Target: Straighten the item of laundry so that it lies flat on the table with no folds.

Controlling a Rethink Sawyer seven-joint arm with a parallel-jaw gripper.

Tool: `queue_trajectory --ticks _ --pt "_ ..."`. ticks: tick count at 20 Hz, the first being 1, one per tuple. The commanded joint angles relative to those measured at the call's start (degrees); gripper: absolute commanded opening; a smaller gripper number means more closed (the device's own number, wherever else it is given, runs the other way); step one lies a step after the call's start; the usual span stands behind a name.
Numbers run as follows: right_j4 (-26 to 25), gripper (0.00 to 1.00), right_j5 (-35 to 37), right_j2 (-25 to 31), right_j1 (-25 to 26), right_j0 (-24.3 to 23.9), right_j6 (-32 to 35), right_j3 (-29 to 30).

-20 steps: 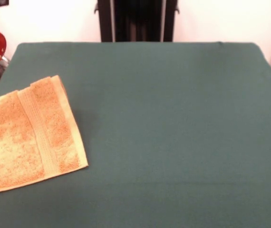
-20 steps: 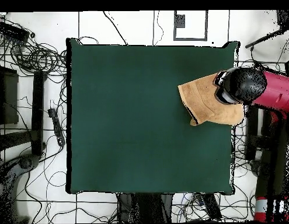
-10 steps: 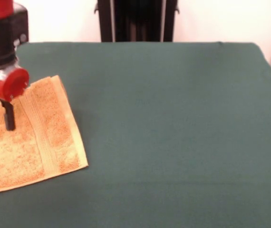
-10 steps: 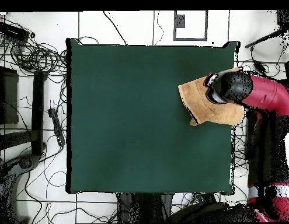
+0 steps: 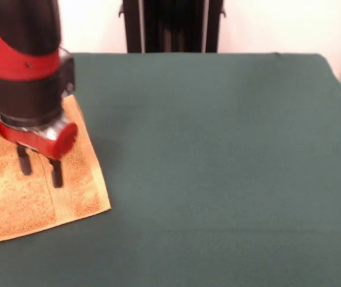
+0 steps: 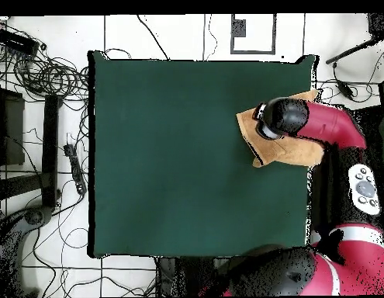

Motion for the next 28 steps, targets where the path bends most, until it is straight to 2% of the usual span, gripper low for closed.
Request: queue_trajectory --ticks 1,4,7,11,16,20,24,28 --pt "-3.0 1.0 2.9 3.1 7.7 3.7 -7.8 -3.9" --pt "-3.8 1.0 2.3 2.7 10.3 3.8 -8.4 -6.7" --pt "-4.3 1.0 1.6 4.2 14.3 2.7 -12.6 -11.3" --pt "-4.4 1.0 0.5 5.8 17.0 1.4 -15.9 -13.9" --pt "-4.0 1.0 0.0 7.3 17.4 0.7 -18.8 -14.1" --pt "-1.6 1.0 1.3 11.4 17.7 -0.9 -23.2 -12.8" --pt "-0.3 1.0 4.6 13.4 16.8 -0.7 -24.1 -11.9" --pt "-0.2 1.0 6.2 13.3 15.3 0.3 -21.3 -10.4"
